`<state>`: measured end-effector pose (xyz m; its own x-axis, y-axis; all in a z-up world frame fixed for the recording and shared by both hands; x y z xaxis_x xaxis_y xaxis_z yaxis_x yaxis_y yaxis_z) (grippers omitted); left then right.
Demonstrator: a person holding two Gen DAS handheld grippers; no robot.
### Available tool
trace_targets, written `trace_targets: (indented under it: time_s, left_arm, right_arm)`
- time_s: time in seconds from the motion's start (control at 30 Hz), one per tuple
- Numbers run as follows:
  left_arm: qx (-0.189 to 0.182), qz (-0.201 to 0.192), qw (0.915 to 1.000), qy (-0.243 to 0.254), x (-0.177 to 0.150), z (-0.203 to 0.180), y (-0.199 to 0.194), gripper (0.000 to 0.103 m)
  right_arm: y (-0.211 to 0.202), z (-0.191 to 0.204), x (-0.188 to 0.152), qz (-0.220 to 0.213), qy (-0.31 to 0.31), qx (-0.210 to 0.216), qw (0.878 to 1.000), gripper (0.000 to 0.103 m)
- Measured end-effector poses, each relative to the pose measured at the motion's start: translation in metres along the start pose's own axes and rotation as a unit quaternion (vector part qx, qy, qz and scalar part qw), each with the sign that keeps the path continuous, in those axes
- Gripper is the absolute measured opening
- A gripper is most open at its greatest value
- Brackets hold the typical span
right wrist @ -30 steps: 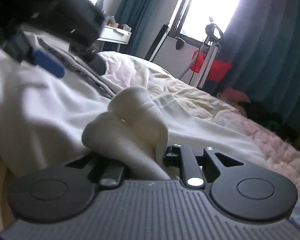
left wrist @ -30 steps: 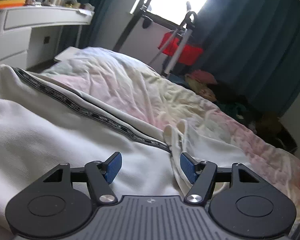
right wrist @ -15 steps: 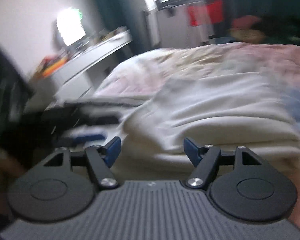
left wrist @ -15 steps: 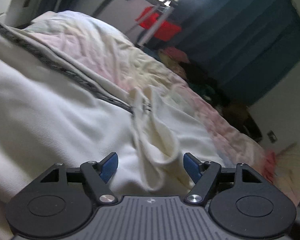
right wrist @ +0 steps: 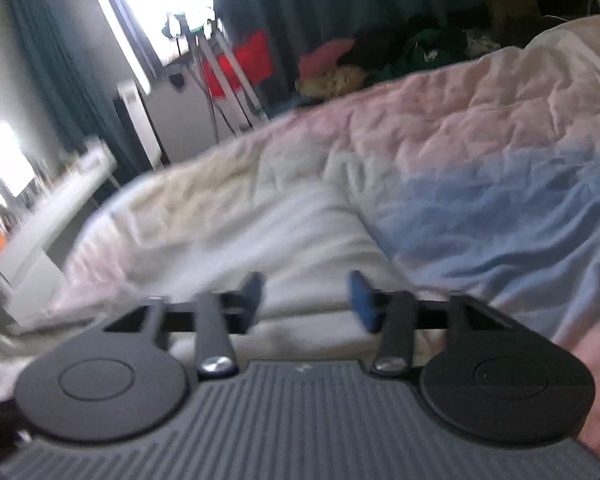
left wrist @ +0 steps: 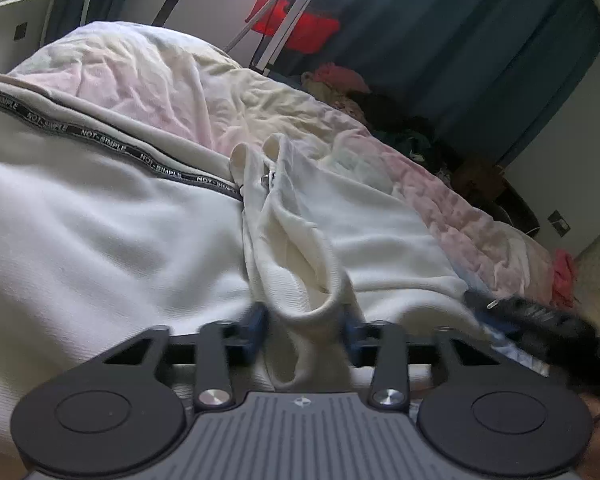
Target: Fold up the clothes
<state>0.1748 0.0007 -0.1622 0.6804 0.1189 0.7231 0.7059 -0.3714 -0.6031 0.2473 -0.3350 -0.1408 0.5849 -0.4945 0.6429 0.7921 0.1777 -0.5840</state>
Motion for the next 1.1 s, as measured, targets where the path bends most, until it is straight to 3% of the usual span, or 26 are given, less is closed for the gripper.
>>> trace_targets:
  time_s: [0.1,0.3,0.43,0.63,0.73,0.8,0.93,1.0,1.1]
  left_arm:
    - [-0.003,-0.008,1.0000,-0.001,0.000,0.000,-0.004,0.016]
    - [-0.022,-0.026,0.9994,-0.007,-0.001,-0.010,-0.038,0.012]
    - [0.018,0.007,0.9991,0.038,-0.016,-0.017,-0.033,0.014]
    - [0.029,0.013,0.9987,0.041,-0.017,-0.015,-0.028,0.024]
    - [0.027,-0.001,0.9991,0.034,-0.014,-0.014,-0.036,0.035]
    - [0.026,-0.010,0.9992,0.029,-0.012,-0.013,-0.041,0.052]
    - [0.019,-0.061,0.9977,0.026,0.000,-0.013,-0.061,0.060]
    - [0.004,-0.078,0.9967,0.021,0.011,-0.012,-0.064,0.072]
    - [0.010,-0.063,0.9977,0.023,0.035,-0.008,-0.045,0.072]
  right_arm:
    - [0.013,-0.001,-0.012,0.009,-0.018,-0.020,1.000,0.033]
    - [0.010,-0.004,-0.015,0.005,-0.009,-0.017,1.000,0.032]
    - [0.005,-0.006,-0.018,0.007,-0.009,-0.017,1.000,0.031]
    - [0.009,-0.001,-0.020,0.002,-0.029,-0.028,0.999,0.032]
    - [0.008,-0.003,-0.019,0.002,-0.022,-0.026,0.999,0.032]
    - [0.006,-0.003,-0.019,0.003,-0.017,-0.027,0.999,0.033]
    - [0.002,-0.001,-0.017,0.007,-0.017,-0.027,0.999,0.035]
    - [0.003,0.001,-0.017,0.009,-0.021,-0.028,0.999,0.035]
    - [0.004,0.000,-0.017,0.010,-0.018,-0.027,0.999,0.035]
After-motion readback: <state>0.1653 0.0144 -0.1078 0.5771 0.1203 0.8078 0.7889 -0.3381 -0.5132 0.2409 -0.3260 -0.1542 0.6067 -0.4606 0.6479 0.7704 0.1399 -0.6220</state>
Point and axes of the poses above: each gripper's, at about its wrist camera, not at the fingertips, and y roughly the way its jaws point, z to its left, x to its top, the point moved 4 cm from there along y, roughly the way its jaws point, and after that the axes turned 12 degrees about y, right-handed, at the moved point
